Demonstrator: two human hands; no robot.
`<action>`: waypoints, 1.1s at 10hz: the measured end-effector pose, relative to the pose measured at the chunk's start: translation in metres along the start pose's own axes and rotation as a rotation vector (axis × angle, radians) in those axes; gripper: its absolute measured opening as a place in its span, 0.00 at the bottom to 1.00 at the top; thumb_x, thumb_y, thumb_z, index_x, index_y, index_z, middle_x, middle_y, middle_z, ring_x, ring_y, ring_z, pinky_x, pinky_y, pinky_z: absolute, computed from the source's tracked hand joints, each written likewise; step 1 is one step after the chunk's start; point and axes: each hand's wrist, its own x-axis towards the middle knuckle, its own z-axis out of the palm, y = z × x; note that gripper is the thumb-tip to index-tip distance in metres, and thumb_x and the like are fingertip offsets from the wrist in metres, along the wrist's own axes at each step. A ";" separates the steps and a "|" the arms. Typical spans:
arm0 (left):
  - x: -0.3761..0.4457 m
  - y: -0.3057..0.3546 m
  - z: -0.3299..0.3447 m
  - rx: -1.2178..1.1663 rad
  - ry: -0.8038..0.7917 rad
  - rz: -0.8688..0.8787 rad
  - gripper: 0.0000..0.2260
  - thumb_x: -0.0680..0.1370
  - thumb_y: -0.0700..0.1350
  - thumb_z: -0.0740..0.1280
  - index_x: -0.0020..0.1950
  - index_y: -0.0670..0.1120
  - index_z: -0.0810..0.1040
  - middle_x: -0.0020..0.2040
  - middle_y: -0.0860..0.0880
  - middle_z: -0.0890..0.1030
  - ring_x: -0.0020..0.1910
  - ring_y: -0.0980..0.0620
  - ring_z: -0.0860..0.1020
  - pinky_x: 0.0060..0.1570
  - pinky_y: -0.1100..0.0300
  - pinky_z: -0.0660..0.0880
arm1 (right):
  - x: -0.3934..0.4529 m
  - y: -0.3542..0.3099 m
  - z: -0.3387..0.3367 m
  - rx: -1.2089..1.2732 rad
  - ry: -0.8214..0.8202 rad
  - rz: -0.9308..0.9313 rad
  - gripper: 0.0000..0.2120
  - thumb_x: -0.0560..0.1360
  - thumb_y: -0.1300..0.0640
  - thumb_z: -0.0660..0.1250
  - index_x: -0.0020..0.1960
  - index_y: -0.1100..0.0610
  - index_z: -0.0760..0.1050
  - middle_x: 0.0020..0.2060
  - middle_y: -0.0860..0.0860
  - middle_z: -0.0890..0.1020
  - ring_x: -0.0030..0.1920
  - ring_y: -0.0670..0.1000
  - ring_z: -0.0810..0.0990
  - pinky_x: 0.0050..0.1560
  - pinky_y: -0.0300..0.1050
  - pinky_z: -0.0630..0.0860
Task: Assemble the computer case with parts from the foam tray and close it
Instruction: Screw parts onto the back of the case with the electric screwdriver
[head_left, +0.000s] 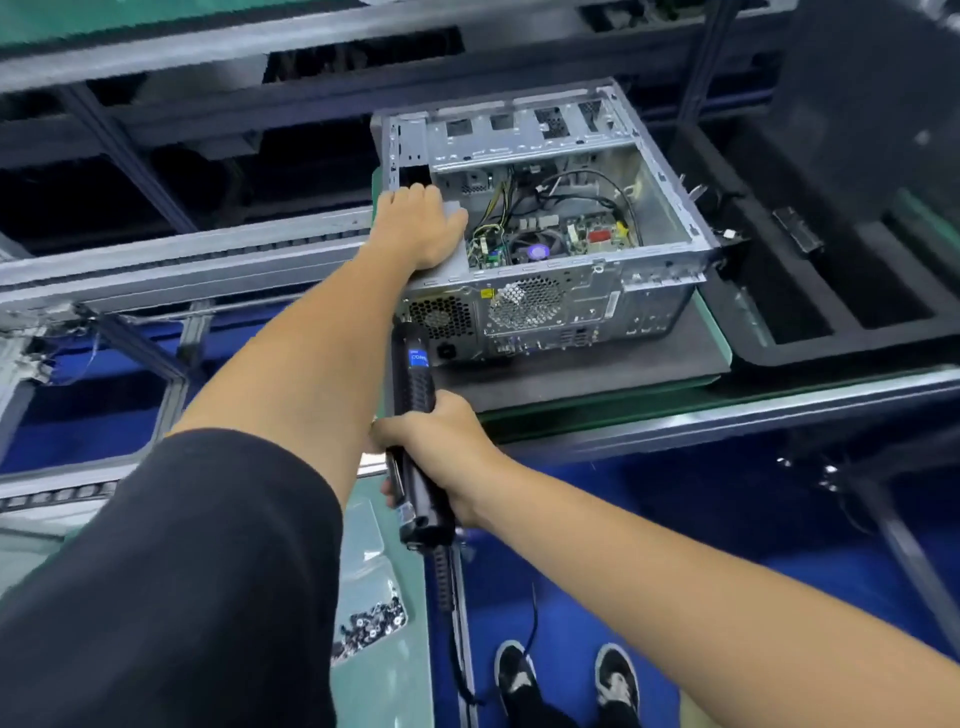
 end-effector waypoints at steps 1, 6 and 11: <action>0.003 -0.001 0.002 -0.002 -0.004 -0.004 0.26 0.79 0.56 0.50 0.58 0.36 0.72 0.58 0.35 0.75 0.58 0.37 0.71 0.59 0.46 0.64 | -0.001 0.000 -0.004 -0.015 -0.013 -0.002 0.16 0.69 0.69 0.69 0.50 0.60 0.66 0.29 0.57 0.72 0.21 0.54 0.73 0.26 0.44 0.74; 0.007 -0.005 -0.004 -0.167 -0.048 -0.113 0.15 0.73 0.46 0.42 0.45 0.42 0.66 0.43 0.44 0.68 0.40 0.45 0.64 0.56 0.45 0.60 | 0.001 0.001 -0.004 -0.060 -0.012 -0.025 0.13 0.68 0.68 0.70 0.46 0.60 0.66 0.27 0.56 0.72 0.22 0.54 0.74 0.26 0.44 0.74; 0.009 -0.004 -0.004 -0.270 -0.042 -0.136 0.10 0.78 0.45 0.47 0.46 0.43 0.65 0.35 0.49 0.68 0.33 0.50 0.64 0.53 0.52 0.57 | 0.014 0.010 -0.010 -0.165 0.066 -0.035 0.15 0.66 0.66 0.68 0.47 0.58 0.65 0.36 0.58 0.72 0.21 0.55 0.74 0.25 0.45 0.73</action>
